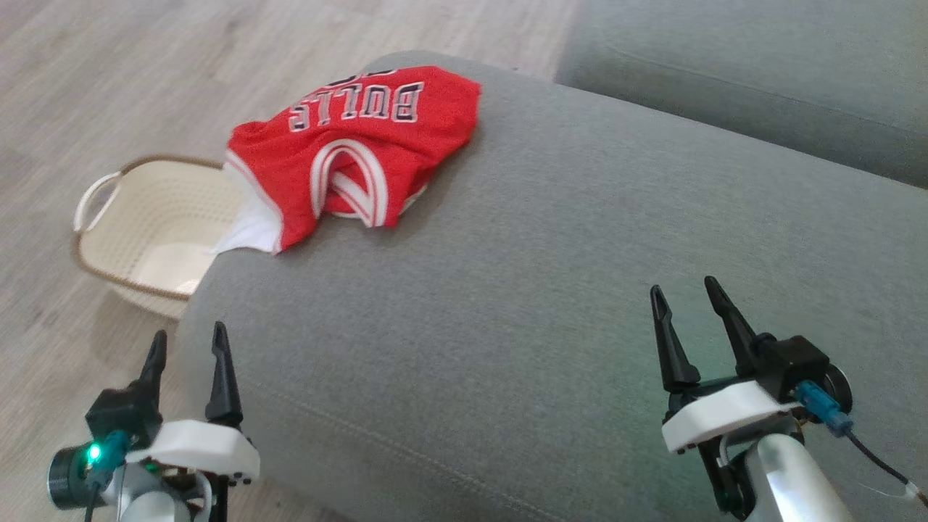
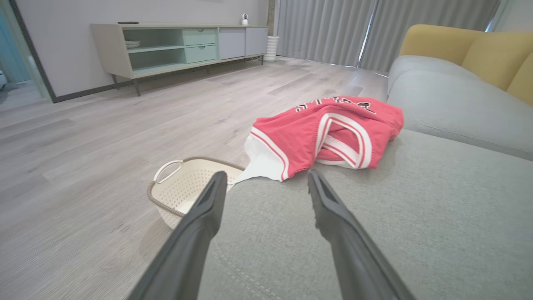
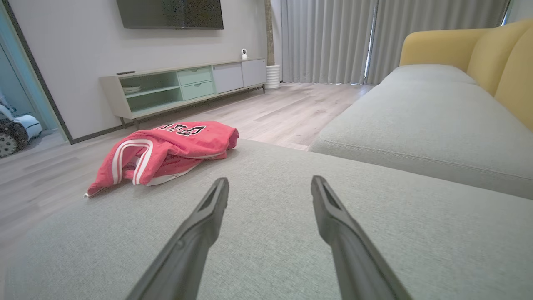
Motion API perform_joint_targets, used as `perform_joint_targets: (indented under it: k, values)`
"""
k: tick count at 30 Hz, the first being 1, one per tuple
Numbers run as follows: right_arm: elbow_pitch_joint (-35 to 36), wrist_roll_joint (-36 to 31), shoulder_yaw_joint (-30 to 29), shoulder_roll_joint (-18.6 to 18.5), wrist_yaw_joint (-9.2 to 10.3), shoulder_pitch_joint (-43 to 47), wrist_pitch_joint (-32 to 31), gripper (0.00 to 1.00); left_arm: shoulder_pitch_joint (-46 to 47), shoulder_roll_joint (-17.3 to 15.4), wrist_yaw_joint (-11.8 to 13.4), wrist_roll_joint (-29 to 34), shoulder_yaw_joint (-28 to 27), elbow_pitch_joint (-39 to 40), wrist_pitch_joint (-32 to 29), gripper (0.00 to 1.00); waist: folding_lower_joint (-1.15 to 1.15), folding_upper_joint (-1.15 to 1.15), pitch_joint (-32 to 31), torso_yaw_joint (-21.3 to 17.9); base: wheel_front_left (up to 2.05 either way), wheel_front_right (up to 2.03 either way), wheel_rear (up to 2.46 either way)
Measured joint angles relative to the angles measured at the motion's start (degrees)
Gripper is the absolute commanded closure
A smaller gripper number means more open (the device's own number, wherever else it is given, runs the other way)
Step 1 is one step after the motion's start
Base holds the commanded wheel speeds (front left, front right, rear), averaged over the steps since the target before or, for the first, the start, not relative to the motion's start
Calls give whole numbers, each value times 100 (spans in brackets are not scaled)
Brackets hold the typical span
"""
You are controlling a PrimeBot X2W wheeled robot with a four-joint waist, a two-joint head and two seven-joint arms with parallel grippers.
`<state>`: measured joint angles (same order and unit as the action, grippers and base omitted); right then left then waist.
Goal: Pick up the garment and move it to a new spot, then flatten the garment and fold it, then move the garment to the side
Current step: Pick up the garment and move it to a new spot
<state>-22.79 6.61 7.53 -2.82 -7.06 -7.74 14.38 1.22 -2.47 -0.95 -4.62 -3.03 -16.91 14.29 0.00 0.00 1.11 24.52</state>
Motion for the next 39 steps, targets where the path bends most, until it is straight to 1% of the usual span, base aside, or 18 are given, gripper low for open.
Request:
perform_joint_targets:
  k: [3, 6, 10, 15, 16, 19, 24, 26, 28, 33, 36, 39]
  values:
    - [-23, 2, 26, 0, 0, -11, 0, 0, -4, 1, -3, 1, -29, -1, -1, 0, 0, 0, 26, 203, 0, 0, 0]
    - [-25, 3, 75, 1, 0, -62, 0, 0, -9, 1, -3, 1, -53, -1, 0, 0, 0, 0, 56, 318, 0, 0, 0]
    - [-24, -9, 104, 2, 0, -169, 0, 0, -9, 2, -1, -3, -105, 16, 0, 0, 0, 0, 170, 319, 0, 0, 0]
    - [-20, -163, 120, 0, 0, -364, 0, 0, 37, 7, -16, -126, -148, 13, 0, 0, 0, 0, 443, 190, 0, 0, 0]
    - [-2, -190, 118, -3, 0, -421, 0, 0, 81, 9, -57, -169, -160, -9, 0, 0, 0, 0, 512, 155, 0, 0, 0]
    - [82, -260, 123, -53, 0, -630, 0, 0, 369, 25, -67, -221, -260, -147, 0, 0, 0, 0, 741, 25, 0, 0, 0]
    - [304, -312, 200, -249, 0, -992, 1, 0, 1139, 23, -213, -249, -470, -401, 0, 0, 0, 0, 1144, -265, 0, 0, 0]
    - [382, -316, 255, -314, 0, -1093, 1, 0, 1479, -36, -267, -260, -531, -573, 0, 0, 0, 0, 1304, -406, 0, 0, 0]
    - [498, -316, 322, -366, 0, -1201, 0, 0, 1970, -155, -315, -259, -609, -801, 0, 0, 0, 0, 1537, -619, 0, 0, 0]
    - [804, -316, 468, -448, 0, -1365, -2, 0, 2882, -479, -414, -223, -690, -1423, 1, 0, 0, 0, 1918, -965, 0, 0, 0]
    - [949, -315, 567, -467, 0, -1485, -9, 0, 3415, -755, -401, -111, -715, -1866, 2, 0, 0, 0, 2115, -1169, 0, 0, 0]
    - [1080, -315, 626, -474, 0, -1544, -22, 0, 3860, -896, -294, -88, -731, -2397, 27, 0, 0, 0, 2285, -1352, 0, 0, 0]
